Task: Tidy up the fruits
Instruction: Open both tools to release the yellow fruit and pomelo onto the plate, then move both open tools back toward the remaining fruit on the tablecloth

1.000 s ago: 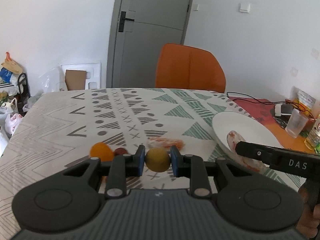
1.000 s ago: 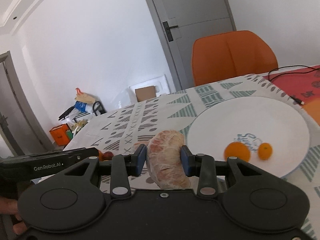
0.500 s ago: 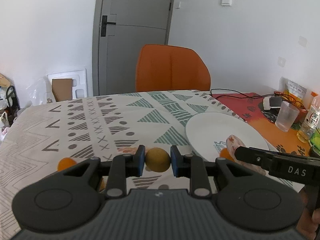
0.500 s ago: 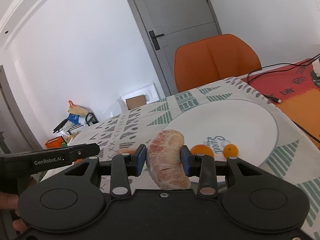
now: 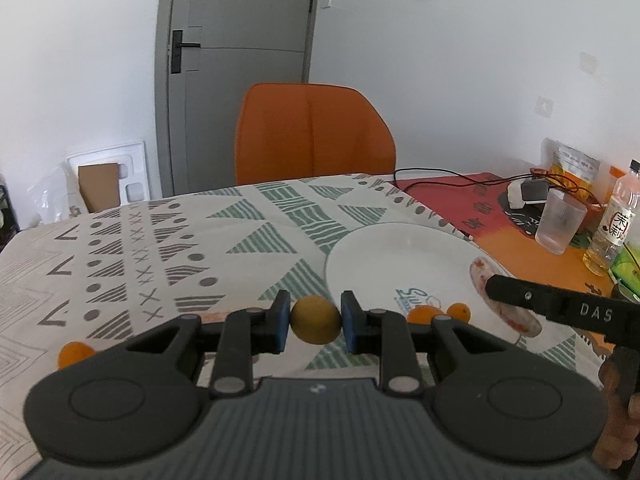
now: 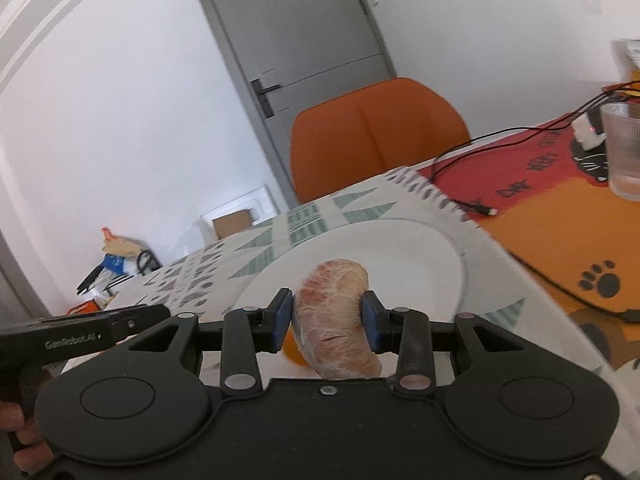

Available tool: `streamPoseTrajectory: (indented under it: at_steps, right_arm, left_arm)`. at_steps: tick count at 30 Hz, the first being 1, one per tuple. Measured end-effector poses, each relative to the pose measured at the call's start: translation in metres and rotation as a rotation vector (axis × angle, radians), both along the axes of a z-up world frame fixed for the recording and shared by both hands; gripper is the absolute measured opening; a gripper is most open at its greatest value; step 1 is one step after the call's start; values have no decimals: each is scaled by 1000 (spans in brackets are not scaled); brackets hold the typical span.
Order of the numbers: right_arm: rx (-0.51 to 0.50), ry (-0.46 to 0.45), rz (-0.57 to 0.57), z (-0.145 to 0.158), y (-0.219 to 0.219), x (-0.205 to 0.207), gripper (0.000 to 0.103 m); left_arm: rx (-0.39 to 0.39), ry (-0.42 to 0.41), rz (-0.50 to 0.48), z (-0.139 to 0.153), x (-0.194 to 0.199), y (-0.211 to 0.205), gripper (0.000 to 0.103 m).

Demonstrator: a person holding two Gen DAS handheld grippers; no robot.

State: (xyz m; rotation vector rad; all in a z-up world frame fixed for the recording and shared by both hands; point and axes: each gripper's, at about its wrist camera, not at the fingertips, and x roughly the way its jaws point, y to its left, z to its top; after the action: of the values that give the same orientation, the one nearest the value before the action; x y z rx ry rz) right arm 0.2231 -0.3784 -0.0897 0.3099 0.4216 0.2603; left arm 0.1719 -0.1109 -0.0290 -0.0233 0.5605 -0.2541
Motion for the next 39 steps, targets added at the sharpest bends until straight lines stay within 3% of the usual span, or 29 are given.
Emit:
streamPoseTrajectory:
  at_steps: [10,13,21,26,29,34,39]
  right_arm:
    - [-5,-4,-53,-4,-20,14,37]
    - [-25,-39,-82,-3,-21,12,43]
    - [-2,-17,-61,-9,-22,9,51]
    - [2,-9,-48,-10,-19,7,60]
    - [3,-16,-42,-8,-16,6,66]
    - [4,-18,-33,-8,-10,6,77]
    - [13,-24,-13,-7,-2,5,94]
  left_arm:
    - [18,1,-52,-2,21,-30,25]
    - [19,2,-62,-3,27,-36,25]
    - [16,2,-82,-4,36,-46,25]
    - [39,-20,-73,0,32,-47,33]
    - [28,-19,-56,2,29,-39,47]
    - [36,-37,11,3,22,-23,81]
    - [16,-30,70,6,17,-2,89]
